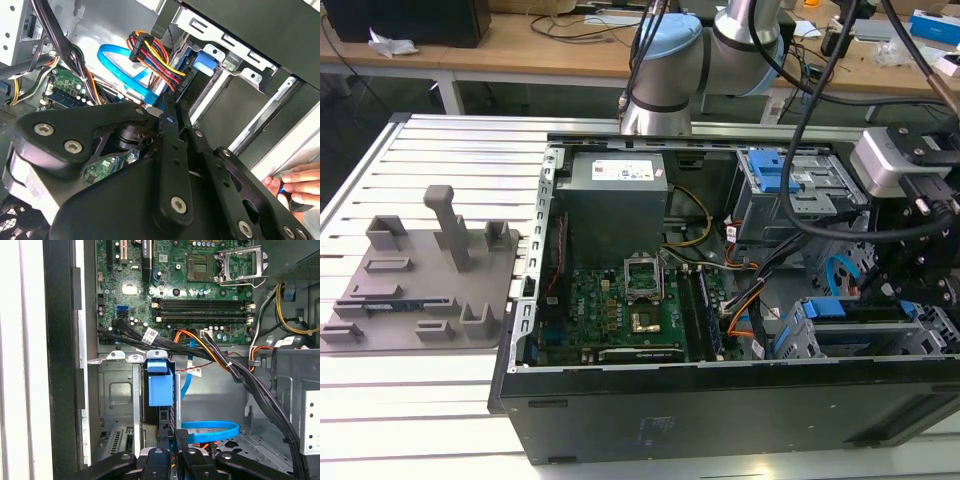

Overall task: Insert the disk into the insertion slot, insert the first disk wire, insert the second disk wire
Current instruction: 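Insert the second disk wire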

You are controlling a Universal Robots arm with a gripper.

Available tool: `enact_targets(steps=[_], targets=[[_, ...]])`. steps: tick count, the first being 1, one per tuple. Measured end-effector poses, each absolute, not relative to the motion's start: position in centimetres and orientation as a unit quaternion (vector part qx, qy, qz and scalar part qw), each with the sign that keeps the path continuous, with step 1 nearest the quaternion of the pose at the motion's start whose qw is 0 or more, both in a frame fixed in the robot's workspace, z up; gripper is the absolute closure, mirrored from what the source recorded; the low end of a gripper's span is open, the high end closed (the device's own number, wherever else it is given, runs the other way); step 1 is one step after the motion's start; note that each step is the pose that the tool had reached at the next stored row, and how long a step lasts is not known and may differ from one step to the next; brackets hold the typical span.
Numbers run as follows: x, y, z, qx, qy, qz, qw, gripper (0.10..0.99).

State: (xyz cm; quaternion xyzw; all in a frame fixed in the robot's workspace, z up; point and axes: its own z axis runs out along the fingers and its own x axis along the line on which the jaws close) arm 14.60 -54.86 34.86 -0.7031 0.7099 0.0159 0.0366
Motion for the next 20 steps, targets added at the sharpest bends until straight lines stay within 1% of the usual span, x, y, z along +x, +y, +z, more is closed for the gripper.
enact_targets(steps=[16, 18, 19, 20], targets=[[14.6, -54.9, 33.7, -0.703, 0.71, 0.016, 0.036, 0.925], [14.6, -54.9, 33.7, -0.703, 0.71, 0.016, 0.037, 0.914], [14.6, -54.9, 33.8, -0.703, 0.71, 0.016, 0.037, 0.847], [14.6, -54.9, 34.2, -0.703, 0.71, 0.016, 0.037, 0.847]])
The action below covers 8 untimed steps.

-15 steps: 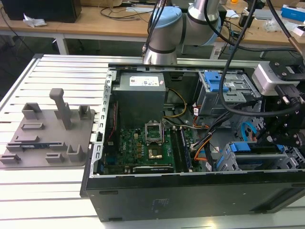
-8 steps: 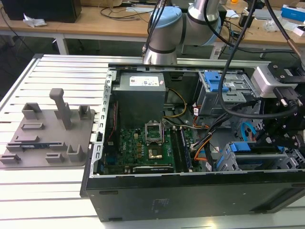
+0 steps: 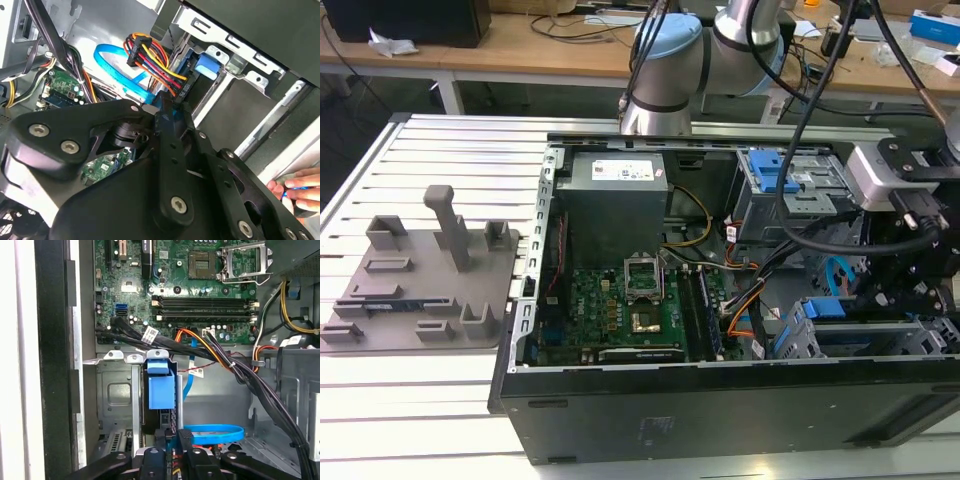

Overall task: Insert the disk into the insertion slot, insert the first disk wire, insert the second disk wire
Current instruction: 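Insert the second disk wire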

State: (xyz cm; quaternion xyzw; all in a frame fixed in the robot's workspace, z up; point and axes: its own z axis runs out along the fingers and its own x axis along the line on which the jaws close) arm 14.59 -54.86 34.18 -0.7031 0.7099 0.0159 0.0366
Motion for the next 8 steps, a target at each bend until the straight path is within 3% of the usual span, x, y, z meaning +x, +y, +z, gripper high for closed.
enact_targets(steps=[8], targets=[[14.6, -54.8, 36.8, -0.703, 0.71, 0.015, 0.036, 0.847]])
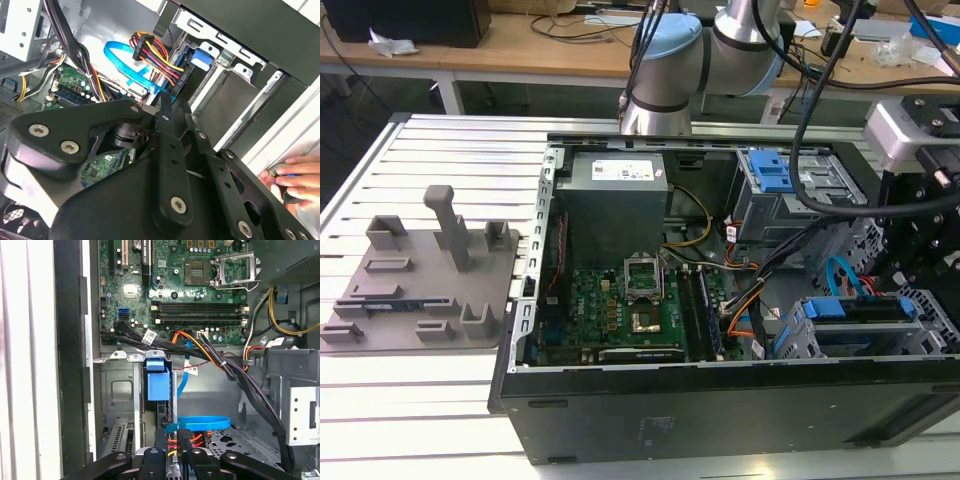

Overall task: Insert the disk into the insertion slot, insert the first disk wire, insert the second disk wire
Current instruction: 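Insert the second disk wire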

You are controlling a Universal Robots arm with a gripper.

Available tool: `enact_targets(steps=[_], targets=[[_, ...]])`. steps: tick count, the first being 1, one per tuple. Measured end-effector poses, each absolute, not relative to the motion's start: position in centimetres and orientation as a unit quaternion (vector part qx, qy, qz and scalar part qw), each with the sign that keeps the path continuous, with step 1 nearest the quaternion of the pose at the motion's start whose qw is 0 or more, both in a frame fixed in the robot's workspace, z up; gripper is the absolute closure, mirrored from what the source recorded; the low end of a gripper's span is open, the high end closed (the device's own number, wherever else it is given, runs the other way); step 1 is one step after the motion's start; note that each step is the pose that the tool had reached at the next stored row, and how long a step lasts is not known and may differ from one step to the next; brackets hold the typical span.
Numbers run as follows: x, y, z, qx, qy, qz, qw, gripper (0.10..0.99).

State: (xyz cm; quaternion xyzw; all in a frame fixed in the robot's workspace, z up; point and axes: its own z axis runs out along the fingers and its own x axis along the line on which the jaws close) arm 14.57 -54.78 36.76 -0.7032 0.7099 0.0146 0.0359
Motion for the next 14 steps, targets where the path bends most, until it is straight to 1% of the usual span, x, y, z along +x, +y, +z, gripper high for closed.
enact_targets(steps=[5, 6, 7, 14], targets=[[14.57, -54.78, 36.77, -0.703, 0.71, 0.014, 0.036, 0.847], [14.57, -54.78, 36.77, -0.703, 0.71, 0.015, 0.036, 0.929], [14.56, -54.78, 36.77, -0.704, 0.71, 0.015, 0.036, 0.98], [14.57, -54.78, 36.77, -0.704, 0.709, 0.015, 0.036, 0.98]])
